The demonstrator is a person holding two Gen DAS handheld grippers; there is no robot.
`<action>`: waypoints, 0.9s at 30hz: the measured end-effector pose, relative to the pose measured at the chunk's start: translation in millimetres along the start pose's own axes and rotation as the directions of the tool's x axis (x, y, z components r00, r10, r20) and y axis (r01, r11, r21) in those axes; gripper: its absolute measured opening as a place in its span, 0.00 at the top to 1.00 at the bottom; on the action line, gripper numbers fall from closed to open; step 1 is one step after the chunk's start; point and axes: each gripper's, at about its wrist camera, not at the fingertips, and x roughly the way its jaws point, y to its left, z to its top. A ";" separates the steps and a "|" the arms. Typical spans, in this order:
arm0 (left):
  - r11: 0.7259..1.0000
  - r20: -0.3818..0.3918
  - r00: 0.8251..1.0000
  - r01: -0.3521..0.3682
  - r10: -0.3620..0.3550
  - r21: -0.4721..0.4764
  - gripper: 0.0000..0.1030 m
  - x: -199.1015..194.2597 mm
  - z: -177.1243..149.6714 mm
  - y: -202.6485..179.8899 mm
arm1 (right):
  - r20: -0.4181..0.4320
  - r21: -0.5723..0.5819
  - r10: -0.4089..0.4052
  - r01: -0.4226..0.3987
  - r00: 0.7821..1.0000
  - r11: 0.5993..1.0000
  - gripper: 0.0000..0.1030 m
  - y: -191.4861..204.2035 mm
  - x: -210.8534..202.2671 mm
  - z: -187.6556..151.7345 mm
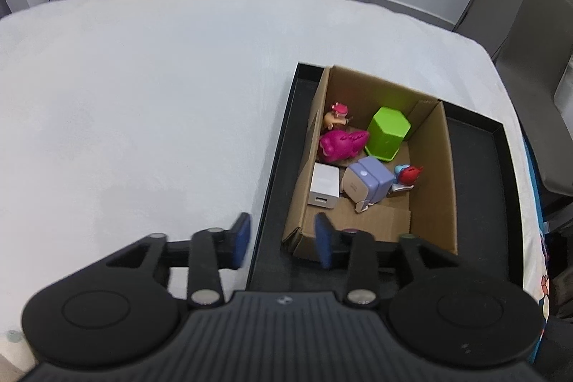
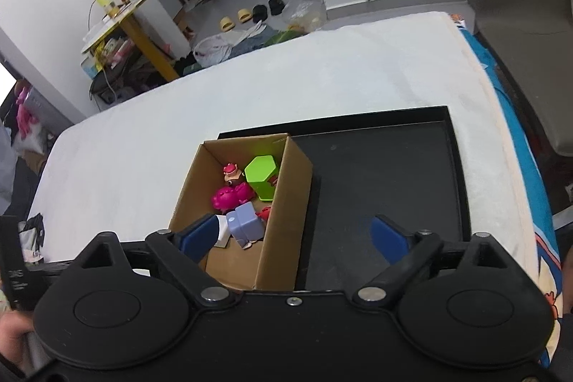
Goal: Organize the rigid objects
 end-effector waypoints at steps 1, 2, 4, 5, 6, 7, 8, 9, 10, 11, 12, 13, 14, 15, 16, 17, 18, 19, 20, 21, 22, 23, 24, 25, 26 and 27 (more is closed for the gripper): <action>1.000 0.007 1.000 -0.002 0.002 0.003 0.54 -5.4 -0.3 -0.6 | 0.006 0.008 0.003 -0.003 1.000 1.000 0.07 -1.3 -3.1 -0.9; 1.000 0.015 1.000 -0.003 0.003 0.006 0.50 -11.8 -0.7 -1.1 | 0.015 0.013 0.003 -0.003 1.000 1.000 0.04 -2.2 -6.3 -2.8; 1.000 0.027 1.000 0.000 0.000 0.007 0.47 -22.1 -1.5 -1.7 | 0.035 0.015 -0.003 0.002 0.999 1.000 0.02 -3.2 -13.2 -5.8; 1.000 0.033 0.999 0.001 -0.001 0.007 0.45 -26.7 -2.0 -2.3 | 0.041 0.018 -0.009 0.008 0.999 1.000 0.00 -3.0 -15.9 -7.1; 1.000 0.039 0.999 0.001 -0.001 0.007 0.43 -31.7 -2.6 -3.0 | 0.047 0.019 -0.014 0.014 0.999 1.000 0.00 -2.9 -18.7 -8.3; 1.000 0.048 0.999 0.003 -0.003 0.007 0.43 -37.7 -3.3 -3.5 | 0.052 0.018 -0.023 0.022 0.998 1.000 0.00 -2.4 -21.8 -9.7; 1.000 0.057 0.998 0.004 -0.004 0.007 0.41 -43.0 -4.1 -4.3 | 0.059 0.015 -0.031 0.030 0.998 0.999 0.00 -2.2 -25.3 -11.7; 1.000 0.063 0.998 0.004 -0.005 0.008 0.39 -46.9 -4.8 -5.0 | 0.066 0.011 -0.040 0.039 0.997 0.999 0.00 -1.3 -28.7 -13.5; 1.000 0.071 0.997 0.004 -0.005 0.011 0.38 -52.5 -5.8 -6.1 | 0.072 0.008 -0.047 0.047 0.996 0.999 0.00 -0.2 -31.9 -15.4; 1.000 0.076 0.997 0.003 -0.005 0.014 0.36 -56.5 -6.5 -6.8 | 0.078 0.006 -0.050 0.049 0.996 0.999 0.00 0.9 -35.6 -17.2; 1.000 0.081 0.997 0.004 -0.005 0.016 0.34 -60.6 -7.2 -7.7 | 0.082 0.007 -0.050 0.049 0.995 0.999 0.00 1.4 -38.4 -18.6; 1.000 0.085 0.996 0.006 -0.008 0.018 0.33 -64.9 -7.8 -8.5 | 0.087 0.010 -0.048 0.047 0.995 0.999 0.00 1.9 -42.3 -20.3; 1.000 0.092 0.996 0.010 -0.012 0.020 0.31 -69.9 -8.8 -9.3 | 0.094 0.013 -0.047 0.046 0.994 0.999 0.00 1.9 -46.4 -22.5; 1.000 0.100 0.995 0.014 -0.017 0.023 0.30 -75.0 -10.1 -10.0 | 0.101 0.014 -0.050 0.049 0.994 0.999 0.00 2.4 -50.1 -24.1; 0.999 0.108 0.994 0.021 -0.024 0.028 0.29 -79.7 -11.5 -10.7 | 0.110 0.013 -0.056 0.055 0.992 0.998 0.00 3.4 -54.1 -25.8; 0.999 0.115 0.993 0.028 -0.032 0.034 0.28 -83.5 -12.6 -11.7 | 0.117 0.015 -0.060 0.059 0.991 0.998 0.00 3.6 -57.1 -27.5; 0.999 0.121 0.992 0.035 -0.039 0.038 0.27 -87.0 -13.5 -12.0 | 0.122 0.018 -0.062 0.060 0.991 0.998 0.00 3.8 -60.0 -28.7; 0.999 0.126 0.991 0.039 -0.043 0.038 0.26 -91.0 -14.7 -12.4 | 0.126 0.020 -0.061 0.059 0.990 0.998 0.00 3.9 -62.6 -30.3; 0.999 0.133 0.990 0.041 -0.045 0.036 0.25 -95.2 -16.4 -12.4 | 0.130 0.025 -0.061 0.058 0.990 0.998 0.00 3.5 -65.4 -31.6; 0.998 0.140 0.989 0.043 -0.048 0.034 0.23 -99.3 -18.1 -12.6 | 0.134 0.027 -0.063 0.060 0.989 0.998 0.00 3.5 -67.9 -33.4; 0.998 0.147 0.988 0.046 -0.051 0.035 0.23 -103.6 -19.7 -13.1 | 0.139 0.027 -0.067 0.064 0.988 0.998 0.00 4.1 -70.7 -35.2; 0.998 0.155 0.986 0.050 -0.055 0.035 0.22 -108.4 -21.8 -13.4 | 0.144 0.025 -0.072 0.070 0.987 0.997 0.00 4.9 -73.6 -37.1; 0.998 0.161 0.985 0.050 -0.056 0.037 0.22 -112.1 -23.2 -14.1 | 0.146 0.023 -0.076 0.074 0.986 0.997 0.00 5.5 -75.9 -38.5; 0.998 0.167 0.984 0.048 -0.054 0.043 0.22 -114.1 -24.8 -15.2 | 0.149 0.023 -0.079 0.077 0.986 0.997 0.00 5.9 -78.0 -40.3; 0.998 0.175 0.983 0.041 -0.050 0.054 0.21 -118.2 -26.8 -16.7 | 0.152 0.022 -0.081 0.079 0.985 0.997 0.00 7.0 -80.6 -42.4; 0.997 0.183 0.982 0.030 -0.042 0.065 0.21 -121.8 -29.4 -18.6 | 0.156 0.019 -0.082 0.080 0.984 0.997 0.00 7.8 -83.3 -44.6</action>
